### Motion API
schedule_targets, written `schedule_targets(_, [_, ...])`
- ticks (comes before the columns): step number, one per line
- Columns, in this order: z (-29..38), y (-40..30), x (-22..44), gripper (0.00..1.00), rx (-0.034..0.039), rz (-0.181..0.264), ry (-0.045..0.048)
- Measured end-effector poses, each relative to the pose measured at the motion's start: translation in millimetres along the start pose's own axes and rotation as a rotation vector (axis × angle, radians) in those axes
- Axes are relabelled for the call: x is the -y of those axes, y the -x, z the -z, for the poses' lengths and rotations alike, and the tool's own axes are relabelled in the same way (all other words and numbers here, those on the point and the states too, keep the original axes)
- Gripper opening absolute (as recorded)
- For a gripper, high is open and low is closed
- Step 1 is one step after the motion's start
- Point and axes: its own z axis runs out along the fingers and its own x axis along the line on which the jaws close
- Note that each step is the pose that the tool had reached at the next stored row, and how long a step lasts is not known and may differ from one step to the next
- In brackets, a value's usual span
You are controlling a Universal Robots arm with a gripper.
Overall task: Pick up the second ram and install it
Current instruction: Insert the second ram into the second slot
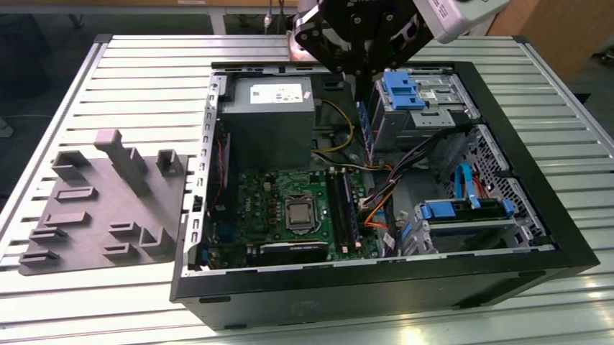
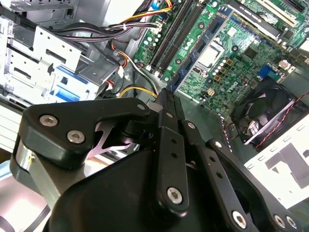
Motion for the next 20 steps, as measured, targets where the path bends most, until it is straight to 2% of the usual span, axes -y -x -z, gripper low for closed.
schedule_targets(20, [-6.0,-0.7,0.5,0.12,0.0001,0.0,0.0001])
